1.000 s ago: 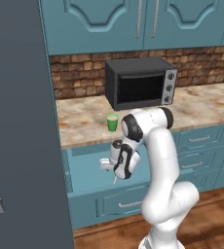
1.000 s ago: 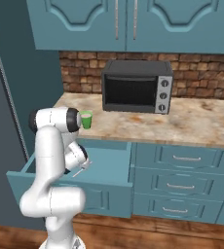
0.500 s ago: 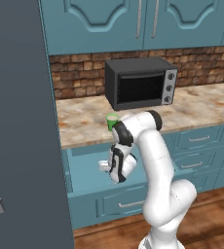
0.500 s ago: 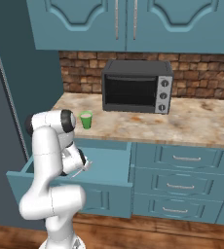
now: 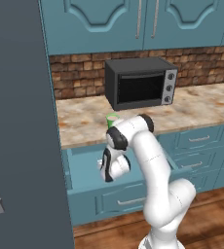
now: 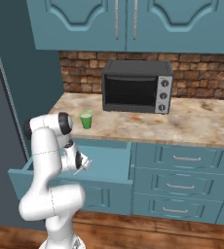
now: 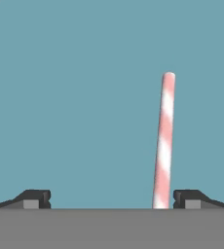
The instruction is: Pick up the straw from the left drawer and put it inside the smoothie cup.
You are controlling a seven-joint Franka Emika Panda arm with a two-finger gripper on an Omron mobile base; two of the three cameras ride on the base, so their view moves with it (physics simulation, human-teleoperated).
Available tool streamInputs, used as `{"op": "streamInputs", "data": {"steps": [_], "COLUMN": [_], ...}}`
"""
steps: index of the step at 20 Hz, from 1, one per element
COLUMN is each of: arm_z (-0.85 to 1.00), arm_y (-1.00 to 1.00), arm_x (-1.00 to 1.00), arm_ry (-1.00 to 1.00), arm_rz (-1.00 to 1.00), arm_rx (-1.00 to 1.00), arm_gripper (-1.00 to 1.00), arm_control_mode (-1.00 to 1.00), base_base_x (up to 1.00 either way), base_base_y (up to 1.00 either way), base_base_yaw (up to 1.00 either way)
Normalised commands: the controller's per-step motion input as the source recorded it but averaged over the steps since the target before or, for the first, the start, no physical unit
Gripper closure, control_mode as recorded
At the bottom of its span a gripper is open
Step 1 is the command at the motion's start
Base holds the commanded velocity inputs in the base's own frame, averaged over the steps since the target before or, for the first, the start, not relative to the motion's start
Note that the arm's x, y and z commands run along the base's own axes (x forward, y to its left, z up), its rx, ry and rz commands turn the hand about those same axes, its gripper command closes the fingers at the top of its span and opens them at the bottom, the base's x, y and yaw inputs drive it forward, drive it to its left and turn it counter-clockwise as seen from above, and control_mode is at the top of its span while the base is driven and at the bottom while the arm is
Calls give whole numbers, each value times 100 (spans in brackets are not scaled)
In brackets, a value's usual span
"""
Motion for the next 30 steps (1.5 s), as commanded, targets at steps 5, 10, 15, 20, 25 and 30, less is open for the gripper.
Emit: {"op": "streamInputs", "data": {"steps": [5,10,15,20,25,30], "arm_z": [-49,-53,-41,-34,-12,4], "arm_y": [-14,-29,-30,-16,-11,-24], "arm_x": [21,-27,-82,-75,-44,-51], "arm_ry": [0,6,22,22,3,-9], "arm_rz": [0,0,0,0,-1,-2], "arm_rx": [0,0,0,0,0,0], "arm_gripper": [100,100,100,100,100,100], "arm_control_mode": [-100,-100,-100,-100,-100,-100], "base_base_x": [0,0,0,0,0,0], "base_base_y": [0,0,0,0,0,0], "base_base_yaw": [0,0,0,0,0,0]}}
